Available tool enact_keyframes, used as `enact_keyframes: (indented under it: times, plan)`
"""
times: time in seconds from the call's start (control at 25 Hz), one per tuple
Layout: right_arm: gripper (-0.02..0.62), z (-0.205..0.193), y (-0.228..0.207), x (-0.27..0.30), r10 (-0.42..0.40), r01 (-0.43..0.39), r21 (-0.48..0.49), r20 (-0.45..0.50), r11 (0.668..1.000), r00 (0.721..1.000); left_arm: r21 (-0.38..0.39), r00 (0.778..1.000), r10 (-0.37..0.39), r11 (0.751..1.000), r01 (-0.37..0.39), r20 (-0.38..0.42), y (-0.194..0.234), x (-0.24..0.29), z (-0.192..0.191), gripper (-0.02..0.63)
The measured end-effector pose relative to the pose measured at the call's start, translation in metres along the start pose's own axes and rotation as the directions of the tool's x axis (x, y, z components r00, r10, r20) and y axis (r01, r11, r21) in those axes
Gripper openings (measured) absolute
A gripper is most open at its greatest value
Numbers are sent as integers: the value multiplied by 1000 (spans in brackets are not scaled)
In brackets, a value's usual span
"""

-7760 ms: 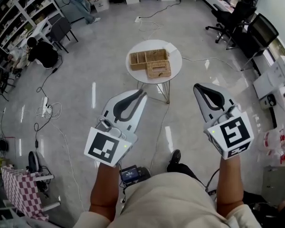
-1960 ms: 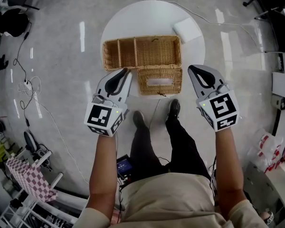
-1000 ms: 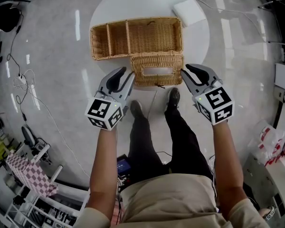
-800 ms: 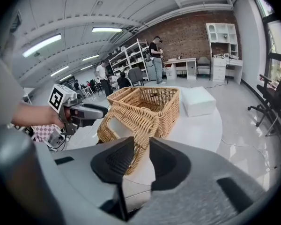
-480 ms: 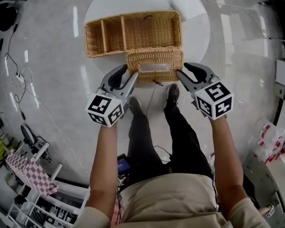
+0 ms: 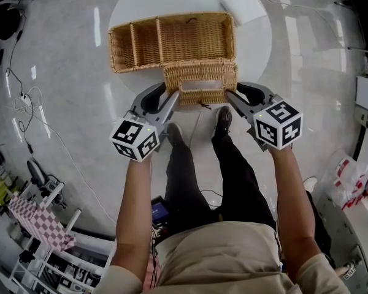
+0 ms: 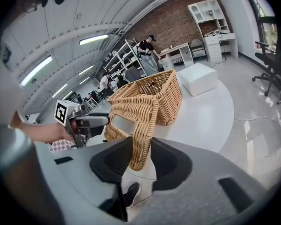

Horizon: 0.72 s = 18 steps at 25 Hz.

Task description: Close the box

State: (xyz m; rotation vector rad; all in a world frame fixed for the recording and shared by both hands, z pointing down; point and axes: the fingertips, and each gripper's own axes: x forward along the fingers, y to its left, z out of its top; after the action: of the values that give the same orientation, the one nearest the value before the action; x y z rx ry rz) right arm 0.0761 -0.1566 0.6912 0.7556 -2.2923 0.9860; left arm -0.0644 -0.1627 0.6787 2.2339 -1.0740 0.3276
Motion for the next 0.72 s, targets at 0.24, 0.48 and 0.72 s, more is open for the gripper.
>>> enact_keyframes:
  times: [0.24, 0.48, 0.72]
  plan:
    - [107, 6, 8, -10, 46, -49, 88, 29, 995, 999, -21, 1000, -24, 999, 25, 9, -7, -8, 8, 135]
    - [112, 10, 18, -16, 93, -100, 157, 50, 983, 994, -55, 999, -36, 998, 36, 9, -8, -16, 15, 135]
    - [114, 17, 27, -26, 138, -159, 238, 102, 958, 985, -79, 999, -42, 996, 43, 13, -15, -25, 25, 135]
